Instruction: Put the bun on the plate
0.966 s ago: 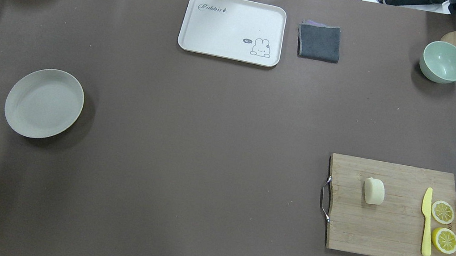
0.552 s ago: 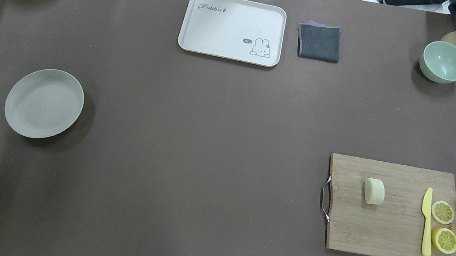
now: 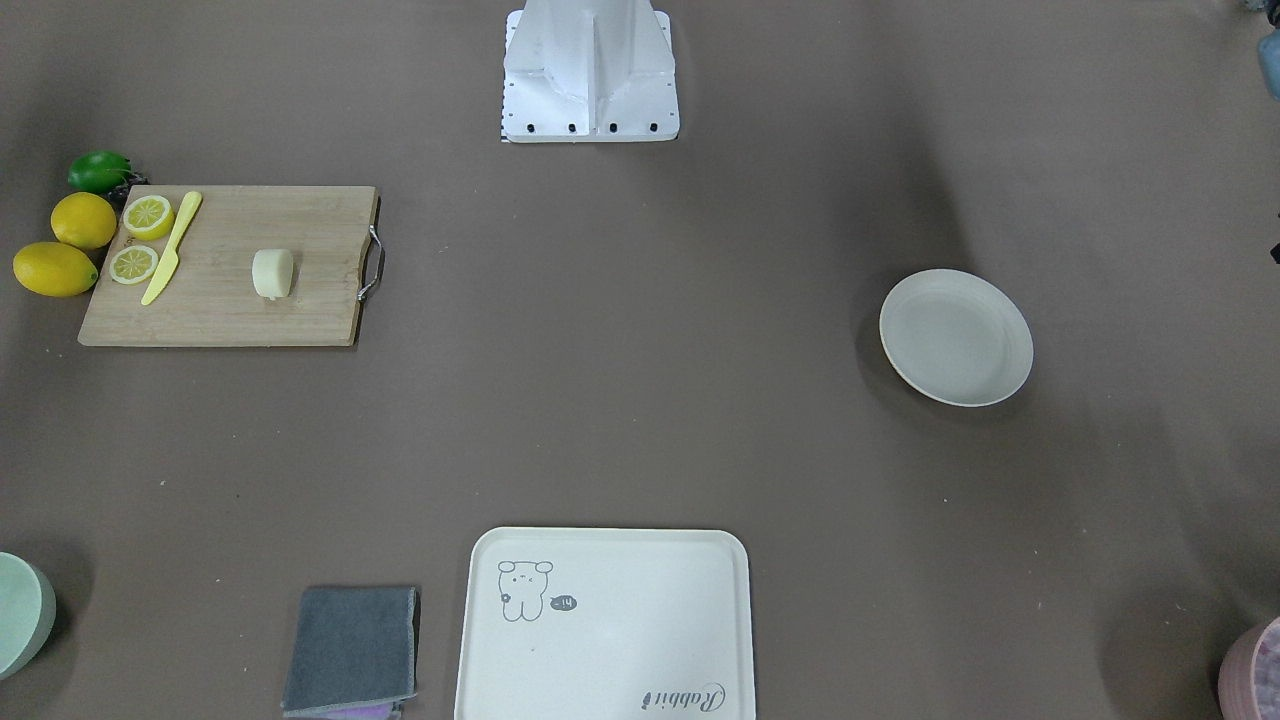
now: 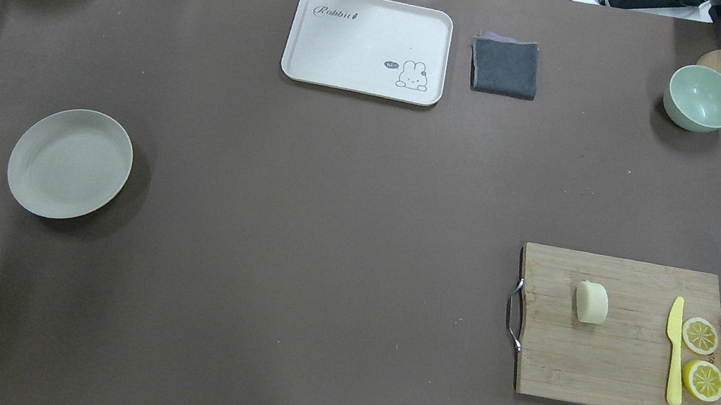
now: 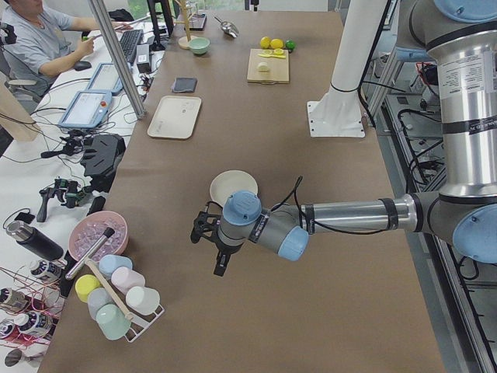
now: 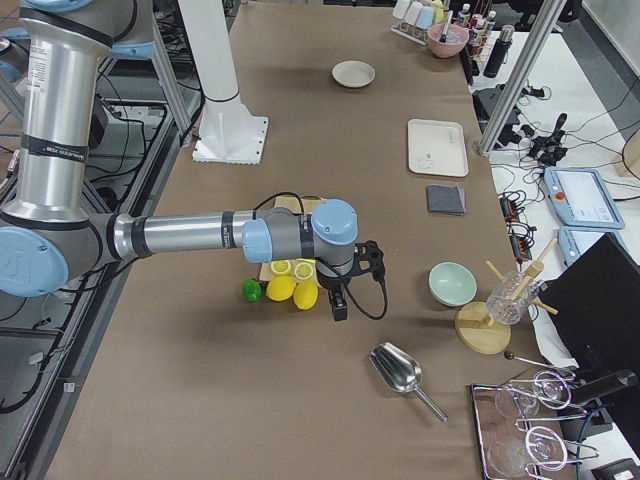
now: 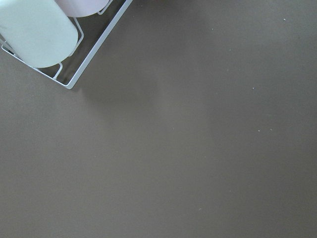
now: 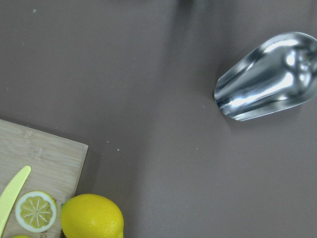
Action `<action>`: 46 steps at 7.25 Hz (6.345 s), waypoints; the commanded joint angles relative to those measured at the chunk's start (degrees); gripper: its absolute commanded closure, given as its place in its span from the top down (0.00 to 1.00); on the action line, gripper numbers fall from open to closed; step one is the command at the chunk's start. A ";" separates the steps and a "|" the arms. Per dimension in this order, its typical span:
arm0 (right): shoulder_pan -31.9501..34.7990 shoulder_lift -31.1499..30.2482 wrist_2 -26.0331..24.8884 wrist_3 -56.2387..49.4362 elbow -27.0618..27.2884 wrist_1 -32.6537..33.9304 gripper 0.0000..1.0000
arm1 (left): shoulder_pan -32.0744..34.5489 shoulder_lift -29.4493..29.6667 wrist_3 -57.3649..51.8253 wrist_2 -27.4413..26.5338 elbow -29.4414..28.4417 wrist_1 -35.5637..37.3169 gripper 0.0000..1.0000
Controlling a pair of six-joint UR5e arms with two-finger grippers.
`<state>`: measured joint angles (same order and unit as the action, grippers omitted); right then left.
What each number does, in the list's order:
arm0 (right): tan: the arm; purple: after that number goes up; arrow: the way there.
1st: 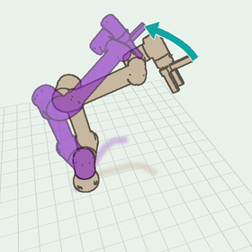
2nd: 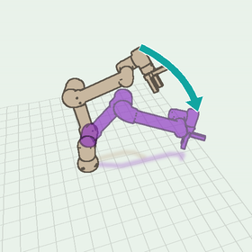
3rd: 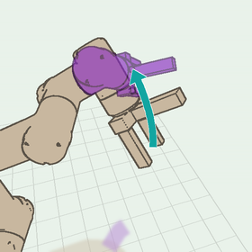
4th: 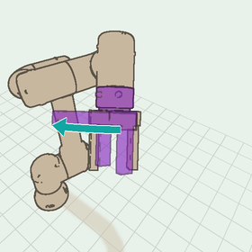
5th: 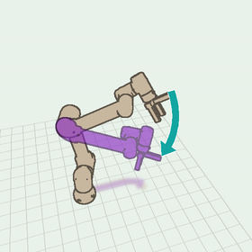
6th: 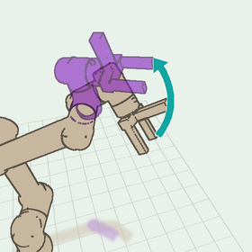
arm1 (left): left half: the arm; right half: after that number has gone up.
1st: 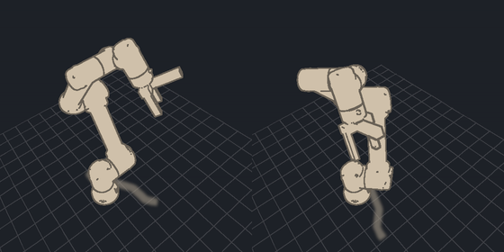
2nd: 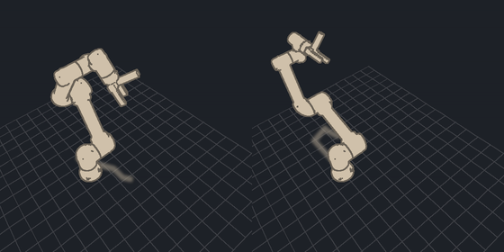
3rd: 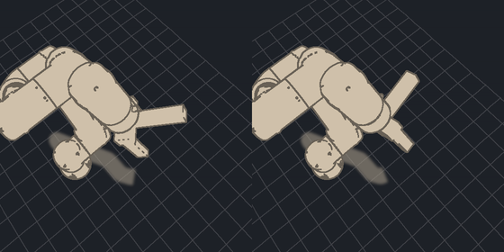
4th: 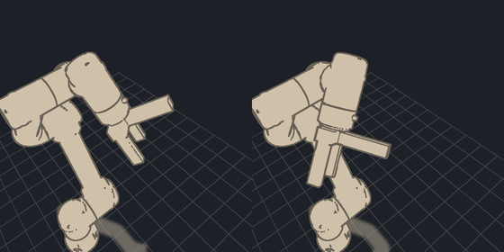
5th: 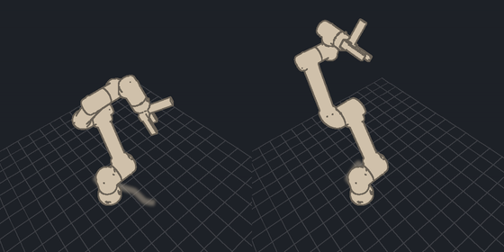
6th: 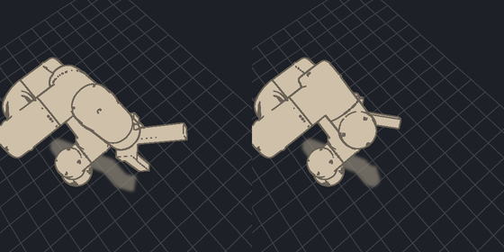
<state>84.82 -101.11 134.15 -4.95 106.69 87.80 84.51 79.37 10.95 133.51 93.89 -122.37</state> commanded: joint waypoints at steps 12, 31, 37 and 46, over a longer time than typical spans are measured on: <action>-1.23 0.48 0.32 0.30 -0.69 0.09 1.00 | -22.14 7.80 27.85 -6.82 1.73 -2.17 0.89; -40.55 17.07 -8.96 51.20 8.19 0.00 0.98 | -56.12 44.18 72.10 -27.42 0.00 13.03 0.00; -44.21 12.52 -12.51 57.57 2.40 -8.94 0.82 | -57.26 45.52 74.30 -29.18 -3.10 10.66 0.00; -46.83 31.63 -12.94 61.55 1.78 -4.15 0.00 | -44.80 34.84 60.10 -21.90 3.84 10.93 0.98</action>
<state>39.61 -75.57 121.86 55.98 109.47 81.23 37.24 118.00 75.65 110.47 97.06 -111.03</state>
